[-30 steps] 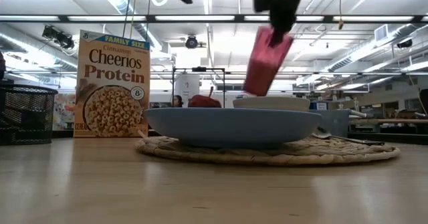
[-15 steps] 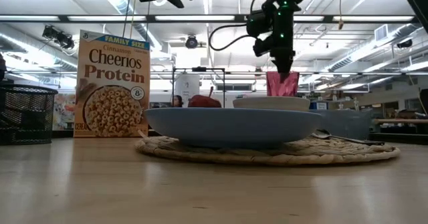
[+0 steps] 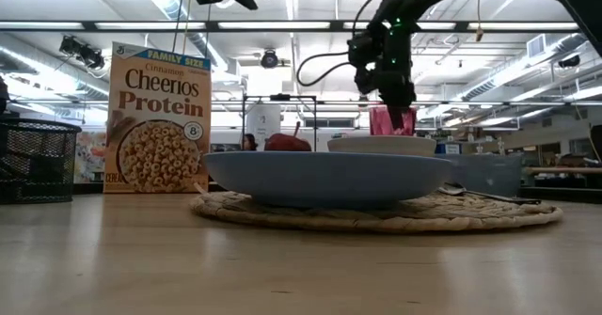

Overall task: Arrange a breakfast setting
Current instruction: Move the pink cup with milk to the top right of the table above the brown placemat, then pour the cereals from the cereal box into the white bowl

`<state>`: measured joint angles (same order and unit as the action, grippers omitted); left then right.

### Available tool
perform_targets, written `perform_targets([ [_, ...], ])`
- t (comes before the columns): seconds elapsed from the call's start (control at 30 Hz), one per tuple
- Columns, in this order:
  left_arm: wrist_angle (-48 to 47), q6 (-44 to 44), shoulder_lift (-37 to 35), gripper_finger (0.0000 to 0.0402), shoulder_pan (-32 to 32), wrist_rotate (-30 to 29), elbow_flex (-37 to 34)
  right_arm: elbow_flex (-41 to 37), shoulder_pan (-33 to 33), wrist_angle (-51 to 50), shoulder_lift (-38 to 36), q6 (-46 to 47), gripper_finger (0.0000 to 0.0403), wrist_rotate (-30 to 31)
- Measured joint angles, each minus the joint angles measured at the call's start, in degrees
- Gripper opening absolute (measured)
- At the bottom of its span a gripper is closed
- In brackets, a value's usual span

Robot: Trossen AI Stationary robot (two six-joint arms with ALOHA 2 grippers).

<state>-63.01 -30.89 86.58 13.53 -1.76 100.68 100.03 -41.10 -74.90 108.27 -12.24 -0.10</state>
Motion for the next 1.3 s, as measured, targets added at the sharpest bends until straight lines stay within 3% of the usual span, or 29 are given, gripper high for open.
perform_targets([
  [0.33,0.1,-0.3,-1.3,0.0153,0.9,0.0,0.0,0.0,-4.1,-0.9,2.3,3.7,0.0018,-6.3],
  [0.57,0.1,-0.2,-1.3,0.0154,0.9,-0.1,-0.1,0.0,-4.2,1.0,2.1,6.1,0.0087,-3.3],
  [0.83,0.1,0.1,-1.3,0.0154,1.1,-0.1,-0.1,0.6,-4.2,1.8,2.1,6.3,0.0133,-4.1],
  [1.1,-2.5,1.1,-1.5,0.0161,3.6,-0.1,-0.1,9.9,-4.0,-3.6,2.1,5.2,0.0173,-4.2],
  [1.3,-2.9,7.3,-6.4,0.0221,10.6,-0.4,0.0,18.3,-2.4,-8.0,-0.7,4.3,0.0183,-4.5],
])
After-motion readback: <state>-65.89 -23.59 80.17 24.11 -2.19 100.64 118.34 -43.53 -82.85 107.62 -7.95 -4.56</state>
